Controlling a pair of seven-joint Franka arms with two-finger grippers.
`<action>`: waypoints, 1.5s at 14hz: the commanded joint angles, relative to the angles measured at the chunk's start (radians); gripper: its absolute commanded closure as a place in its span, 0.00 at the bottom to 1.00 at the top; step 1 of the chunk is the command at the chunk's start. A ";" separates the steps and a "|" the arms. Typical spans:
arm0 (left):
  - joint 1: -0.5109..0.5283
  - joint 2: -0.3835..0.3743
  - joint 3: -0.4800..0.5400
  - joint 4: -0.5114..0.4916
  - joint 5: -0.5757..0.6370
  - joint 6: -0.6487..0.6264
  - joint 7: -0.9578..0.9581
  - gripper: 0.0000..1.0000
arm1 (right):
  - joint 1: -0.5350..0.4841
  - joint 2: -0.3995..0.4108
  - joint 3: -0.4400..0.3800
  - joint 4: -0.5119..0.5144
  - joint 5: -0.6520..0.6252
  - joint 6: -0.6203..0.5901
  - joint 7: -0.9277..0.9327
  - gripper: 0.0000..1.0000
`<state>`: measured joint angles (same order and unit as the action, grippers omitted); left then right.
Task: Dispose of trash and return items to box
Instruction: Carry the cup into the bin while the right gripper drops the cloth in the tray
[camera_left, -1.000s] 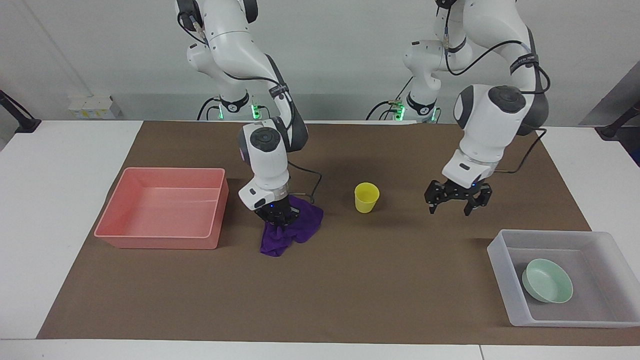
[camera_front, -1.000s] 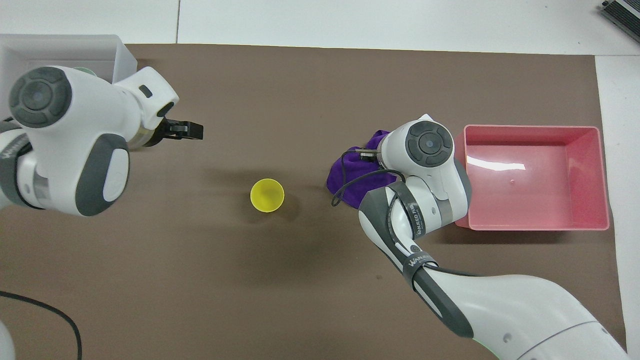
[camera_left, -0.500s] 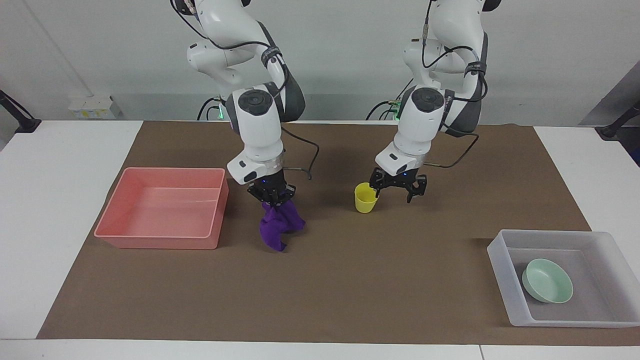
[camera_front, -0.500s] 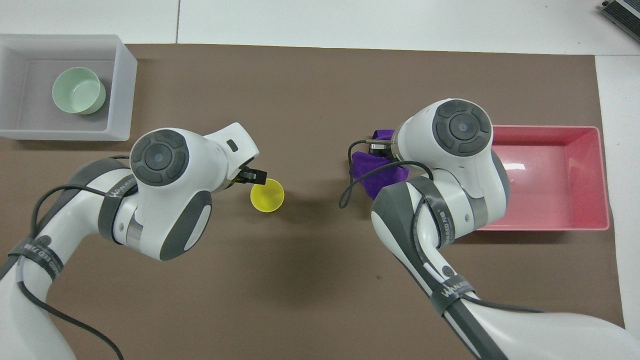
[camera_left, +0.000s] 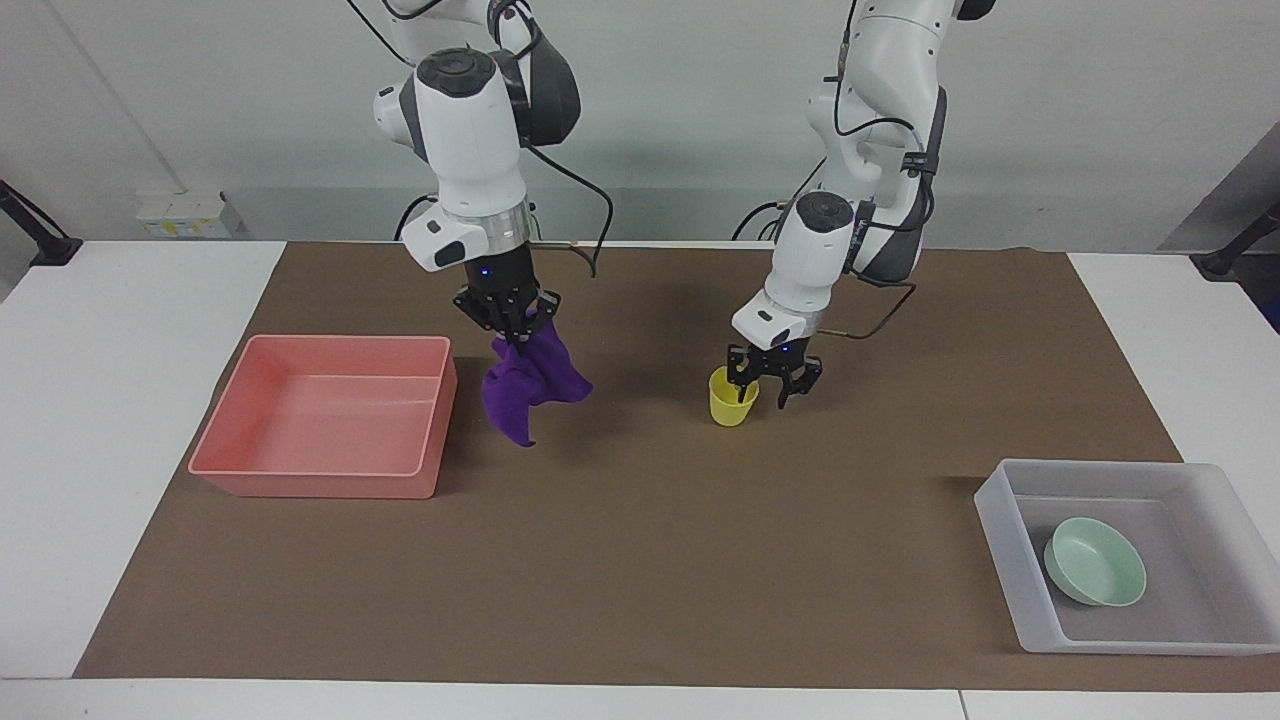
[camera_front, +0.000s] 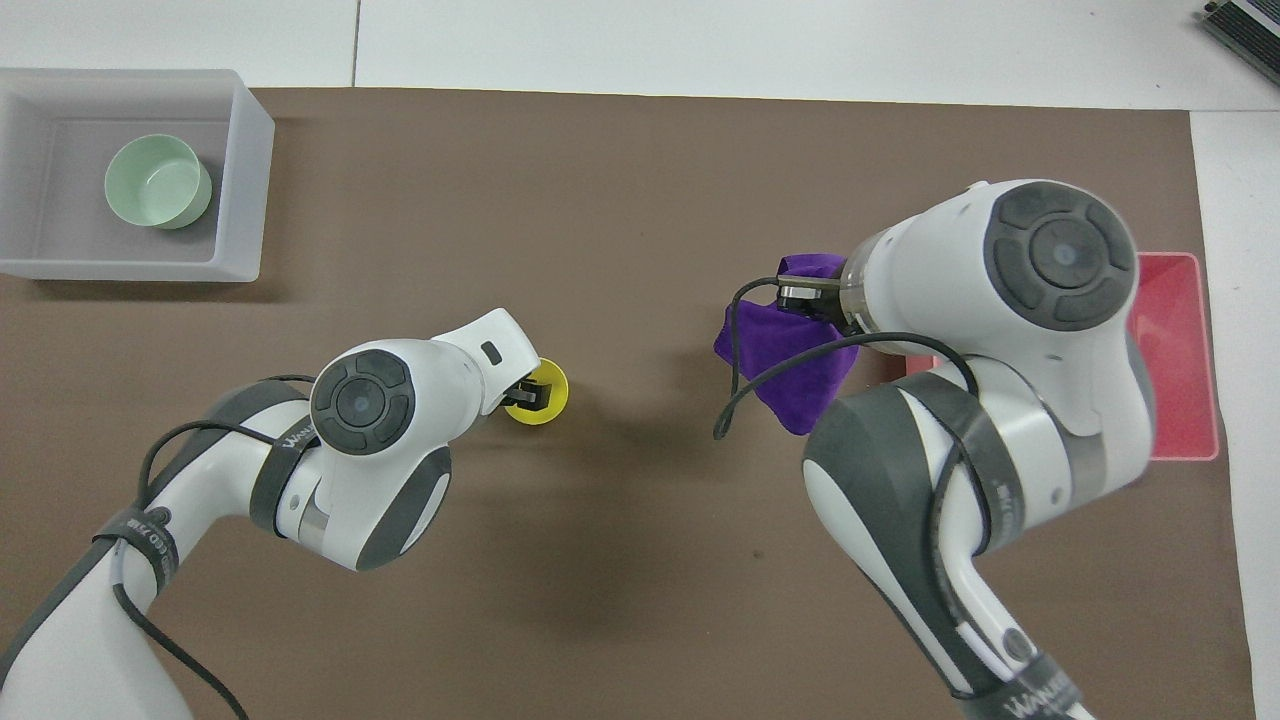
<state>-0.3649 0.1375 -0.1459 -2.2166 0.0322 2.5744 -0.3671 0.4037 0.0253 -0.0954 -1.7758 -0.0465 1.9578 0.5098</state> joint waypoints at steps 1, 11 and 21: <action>-0.022 -0.015 0.017 -0.014 0.018 0.018 -0.044 1.00 | -0.083 -0.044 0.003 -0.010 -0.018 -0.028 -0.098 1.00; 0.245 -0.053 0.028 0.162 0.021 -0.096 0.204 1.00 | -0.403 -0.091 0.003 -0.192 -0.013 0.110 -0.595 1.00; 0.578 0.244 0.019 0.674 0.011 -0.276 0.412 1.00 | -0.470 -0.024 0.003 -0.376 -0.012 0.338 -0.596 1.00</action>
<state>0.1713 0.2781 -0.1091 -1.6873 0.0324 2.3692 0.0316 -0.0480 -0.0037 -0.1029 -2.1193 -0.0576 2.2520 -0.0828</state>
